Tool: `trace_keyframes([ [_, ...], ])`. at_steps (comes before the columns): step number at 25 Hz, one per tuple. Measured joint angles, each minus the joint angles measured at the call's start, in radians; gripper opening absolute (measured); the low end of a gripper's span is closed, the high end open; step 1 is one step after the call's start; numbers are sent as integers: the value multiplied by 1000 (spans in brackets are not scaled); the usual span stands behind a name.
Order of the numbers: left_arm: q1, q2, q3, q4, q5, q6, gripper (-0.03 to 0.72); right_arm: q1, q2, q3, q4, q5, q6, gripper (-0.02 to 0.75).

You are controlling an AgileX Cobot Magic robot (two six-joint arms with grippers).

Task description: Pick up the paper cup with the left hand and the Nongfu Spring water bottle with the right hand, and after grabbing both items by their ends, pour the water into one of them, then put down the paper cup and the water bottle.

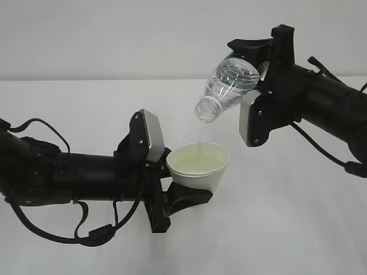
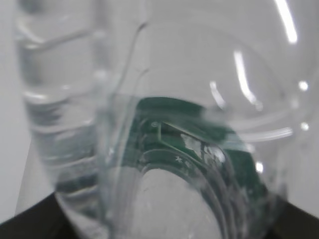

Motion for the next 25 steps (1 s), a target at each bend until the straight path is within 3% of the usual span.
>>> trace_keyframes([
  [25,0,0,0,-8,0,0,388,0,0,0,0,-1,23,455],
])
